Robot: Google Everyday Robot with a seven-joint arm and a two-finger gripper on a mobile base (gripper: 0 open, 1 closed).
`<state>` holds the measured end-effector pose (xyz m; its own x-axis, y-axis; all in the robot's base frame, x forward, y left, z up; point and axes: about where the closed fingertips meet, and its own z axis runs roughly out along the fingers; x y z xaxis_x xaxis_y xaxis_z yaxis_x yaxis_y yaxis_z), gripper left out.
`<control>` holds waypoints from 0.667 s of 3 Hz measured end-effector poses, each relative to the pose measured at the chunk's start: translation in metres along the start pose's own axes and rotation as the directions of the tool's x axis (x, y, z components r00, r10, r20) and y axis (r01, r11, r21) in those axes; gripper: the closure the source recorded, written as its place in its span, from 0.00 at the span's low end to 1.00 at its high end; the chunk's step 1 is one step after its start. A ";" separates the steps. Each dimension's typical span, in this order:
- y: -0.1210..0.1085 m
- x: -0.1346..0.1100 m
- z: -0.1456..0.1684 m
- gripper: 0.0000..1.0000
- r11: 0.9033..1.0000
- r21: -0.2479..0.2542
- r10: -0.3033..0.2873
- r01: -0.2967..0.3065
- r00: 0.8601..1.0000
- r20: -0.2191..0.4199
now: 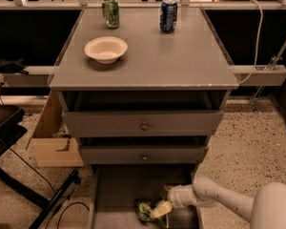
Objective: Place green jalapeno chip bag into bottom drawer
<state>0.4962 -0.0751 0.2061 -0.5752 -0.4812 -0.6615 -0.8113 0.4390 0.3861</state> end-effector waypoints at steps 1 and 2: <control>0.013 -0.015 -0.010 0.00 0.998 -0.059 -0.017 0.017 1.000 0.000; 0.047 -0.036 -0.051 0.00 0.986 -0.162 -0.052 0.042 0.997 -0.058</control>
Offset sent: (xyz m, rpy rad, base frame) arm -0.0385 -0.0173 0.1647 0.0265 0.1117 0.3093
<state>0.4734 -0.0752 0.2811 -0.5371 -0.5465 -0.6426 -0.8411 0.2894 0.4569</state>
